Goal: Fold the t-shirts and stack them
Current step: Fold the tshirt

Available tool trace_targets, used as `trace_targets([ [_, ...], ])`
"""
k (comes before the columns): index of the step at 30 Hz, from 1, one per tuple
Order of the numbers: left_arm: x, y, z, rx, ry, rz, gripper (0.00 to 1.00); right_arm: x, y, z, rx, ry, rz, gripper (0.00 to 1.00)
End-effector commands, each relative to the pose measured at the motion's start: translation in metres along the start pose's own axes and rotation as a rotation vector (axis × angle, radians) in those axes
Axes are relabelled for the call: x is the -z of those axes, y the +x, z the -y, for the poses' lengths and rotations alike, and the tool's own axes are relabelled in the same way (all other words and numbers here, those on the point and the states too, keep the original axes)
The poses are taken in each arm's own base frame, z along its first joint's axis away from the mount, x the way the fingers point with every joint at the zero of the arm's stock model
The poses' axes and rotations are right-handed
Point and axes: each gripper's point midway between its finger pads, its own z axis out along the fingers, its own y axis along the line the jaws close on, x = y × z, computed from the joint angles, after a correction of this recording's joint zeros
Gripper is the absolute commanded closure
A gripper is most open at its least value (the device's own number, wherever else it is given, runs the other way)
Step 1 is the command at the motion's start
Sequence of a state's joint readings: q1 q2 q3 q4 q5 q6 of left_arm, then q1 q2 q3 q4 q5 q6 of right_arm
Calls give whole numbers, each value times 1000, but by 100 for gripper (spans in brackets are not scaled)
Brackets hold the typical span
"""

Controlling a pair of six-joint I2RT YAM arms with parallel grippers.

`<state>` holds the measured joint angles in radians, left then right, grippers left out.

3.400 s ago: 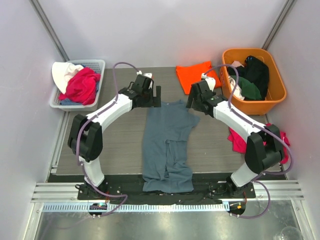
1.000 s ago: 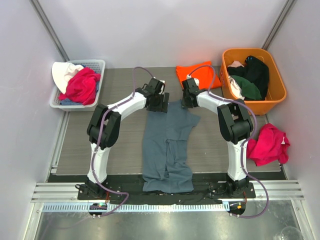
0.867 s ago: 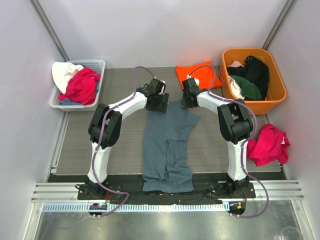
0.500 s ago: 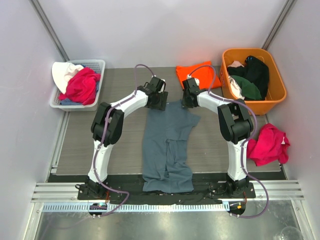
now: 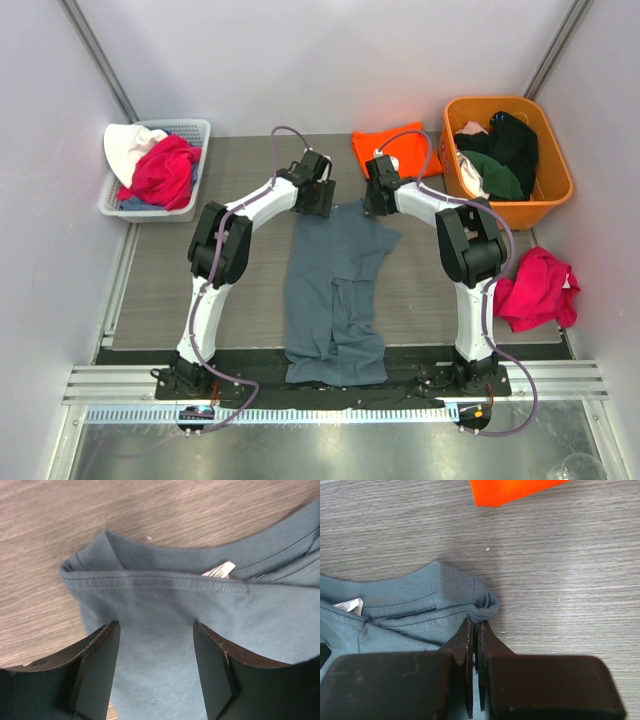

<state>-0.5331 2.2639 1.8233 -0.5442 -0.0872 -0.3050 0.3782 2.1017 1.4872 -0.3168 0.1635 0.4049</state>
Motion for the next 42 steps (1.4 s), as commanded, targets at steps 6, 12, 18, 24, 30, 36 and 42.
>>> trace_targets([
  [6,-2,-24,-5,-1,-4,41,43,-18,28,15,30,41,-80,99],
  [12,-8,-16,-6,-2,-5,16,54,-18,28,15,29,42,-80,99],
  [18,-10,-13,-9,-2,-9,9,66,-19,27,16,28,40,-81,99],
  [24,-10,-17,-11,-5,-9,14,73,-19,29,17,26,42,-86,99],
  [30,-11,-18,-14,-5,-15,11,88,-19,29,17,26,41,-88,99],
  [36,1,-32,-20,-13,-26,44,100,-21,30,17,24,39,-92,99],
  [42,14,-51,-38,7,-51,84,100,-21,32,18,24,42,-96,99],
])
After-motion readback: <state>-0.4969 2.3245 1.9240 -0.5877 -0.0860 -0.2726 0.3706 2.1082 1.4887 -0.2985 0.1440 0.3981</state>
